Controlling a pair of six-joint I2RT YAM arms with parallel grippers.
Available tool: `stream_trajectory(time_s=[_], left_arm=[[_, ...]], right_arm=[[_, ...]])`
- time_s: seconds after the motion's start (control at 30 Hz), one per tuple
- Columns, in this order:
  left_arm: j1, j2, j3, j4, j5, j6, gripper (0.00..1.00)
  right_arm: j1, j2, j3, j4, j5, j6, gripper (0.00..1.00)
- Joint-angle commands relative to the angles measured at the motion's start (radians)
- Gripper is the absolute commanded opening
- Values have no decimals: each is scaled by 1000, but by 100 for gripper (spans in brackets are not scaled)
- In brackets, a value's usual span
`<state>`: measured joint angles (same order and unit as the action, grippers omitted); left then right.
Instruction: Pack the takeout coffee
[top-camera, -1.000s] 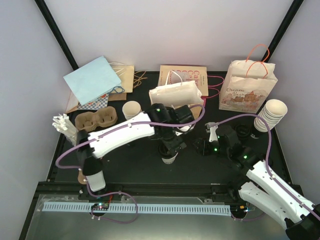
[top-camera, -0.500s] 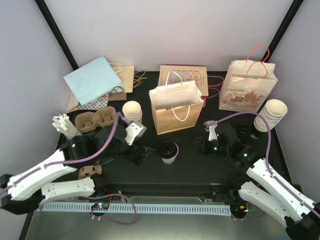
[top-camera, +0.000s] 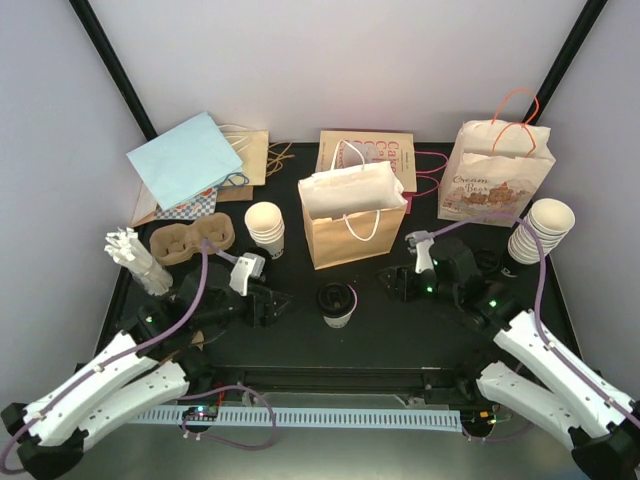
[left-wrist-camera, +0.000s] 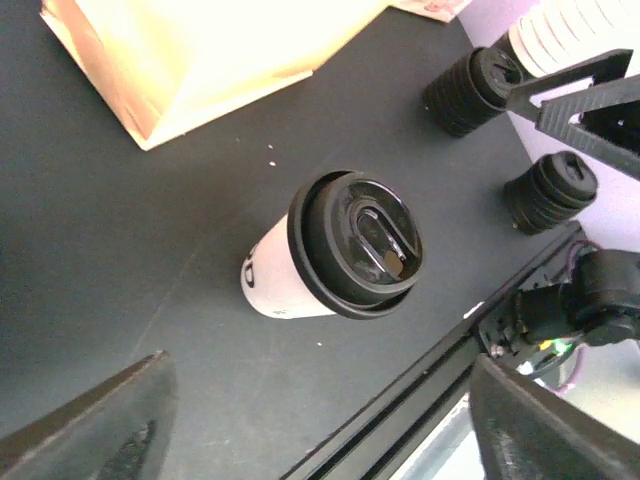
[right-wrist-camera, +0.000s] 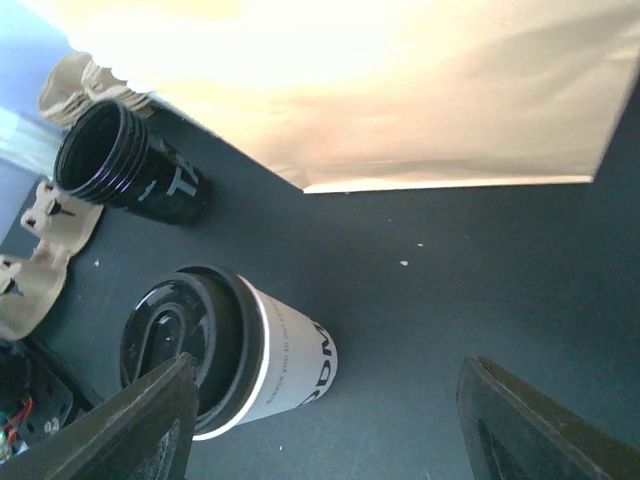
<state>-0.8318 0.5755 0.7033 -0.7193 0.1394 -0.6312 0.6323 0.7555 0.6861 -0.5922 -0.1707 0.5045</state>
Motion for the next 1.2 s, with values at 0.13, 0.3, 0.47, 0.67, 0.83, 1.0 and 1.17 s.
stream_trajectory(time_s=[0.13, 0.3, 0.47, 0.67, 0.83, 1.0, 1.17], left_arm=[[141, 55, -158, 329, 345, -85, 53], [158, 126, -183, 411, 410, -101, 33], [158, 211, -203, 484, 471, -121, 25], [158, 276, -216, 501, 468, -127, 18], [159, 273, -236, 527, 440, -146, 16], [161, 293, -247, 565, 443, -163, 15], [163, 317, -260, 615, 451, -177, 14]], right_arm=[[199, 170, 89, 7, 93, -12, 73], [263, 213, 62, 90, 71, 51, 71], [285, 235, 21, 162, 46, 130, 71], [285, 227, 4, 137, 102, 209, 71], [285, 220, -38, 198, 62, 299, 70], [285, 213, -66, 253, 61, 345, 69], [285, 235, -50, 249, 59, 343, 67]])
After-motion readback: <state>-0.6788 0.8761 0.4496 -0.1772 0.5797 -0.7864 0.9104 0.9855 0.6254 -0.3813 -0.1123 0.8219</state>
